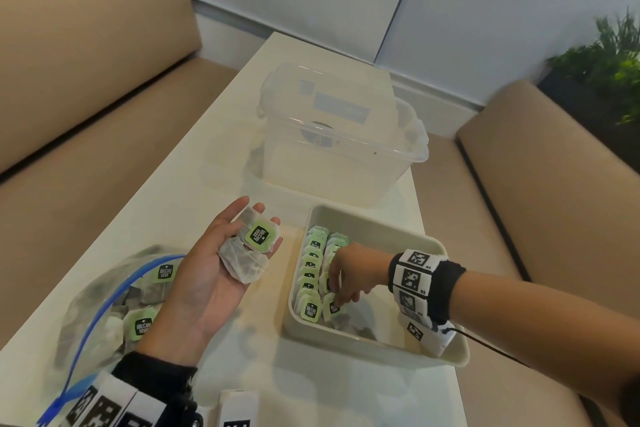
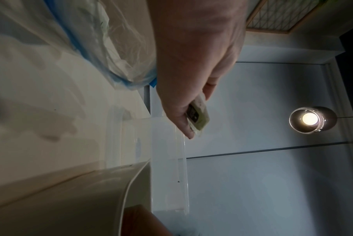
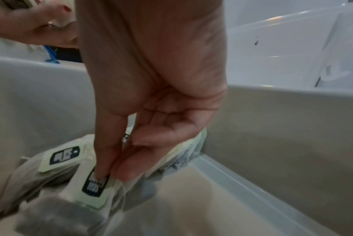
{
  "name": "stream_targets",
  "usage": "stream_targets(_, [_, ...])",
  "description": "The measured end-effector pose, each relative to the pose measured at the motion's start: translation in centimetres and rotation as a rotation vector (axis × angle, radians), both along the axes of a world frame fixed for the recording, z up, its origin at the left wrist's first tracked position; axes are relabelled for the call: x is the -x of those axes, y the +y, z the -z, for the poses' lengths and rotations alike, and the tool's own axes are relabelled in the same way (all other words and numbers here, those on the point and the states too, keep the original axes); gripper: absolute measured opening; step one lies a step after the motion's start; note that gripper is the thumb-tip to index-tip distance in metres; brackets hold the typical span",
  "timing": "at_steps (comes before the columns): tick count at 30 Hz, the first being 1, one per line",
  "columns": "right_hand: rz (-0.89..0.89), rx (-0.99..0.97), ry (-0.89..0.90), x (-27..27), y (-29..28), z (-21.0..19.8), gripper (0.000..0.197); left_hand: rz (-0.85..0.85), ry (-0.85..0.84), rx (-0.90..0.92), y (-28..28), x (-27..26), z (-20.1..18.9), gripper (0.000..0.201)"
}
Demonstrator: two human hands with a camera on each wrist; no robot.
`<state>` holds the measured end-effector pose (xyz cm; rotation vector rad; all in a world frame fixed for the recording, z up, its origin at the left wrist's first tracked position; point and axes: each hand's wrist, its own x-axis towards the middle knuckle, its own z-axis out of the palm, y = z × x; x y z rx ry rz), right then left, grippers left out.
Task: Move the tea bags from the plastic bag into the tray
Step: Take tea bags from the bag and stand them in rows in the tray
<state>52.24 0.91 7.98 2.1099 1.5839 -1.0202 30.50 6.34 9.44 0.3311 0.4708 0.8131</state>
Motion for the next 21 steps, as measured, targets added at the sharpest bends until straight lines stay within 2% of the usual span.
stream_targets(6, [-0.063,-0.070,-0.092,-0.2,0.7,-0.9,0.024,0.004,0.006,-0.009,-0.1,-0.1,0.1,0.044])
stream_targets(17, [-0.016,-0.100,-0.066,-0.6,0.4,-1.0,0.014,0.015,0.000,-0.009,0.0,-0.1,0.4,0.037])
stream_targets(21, [0.009,-0.079,-0.004,-0.9,-0.2,-1.3,0.022,0.024,-0.008,-0.016,-0.1,-0.2,0.5,0.041])
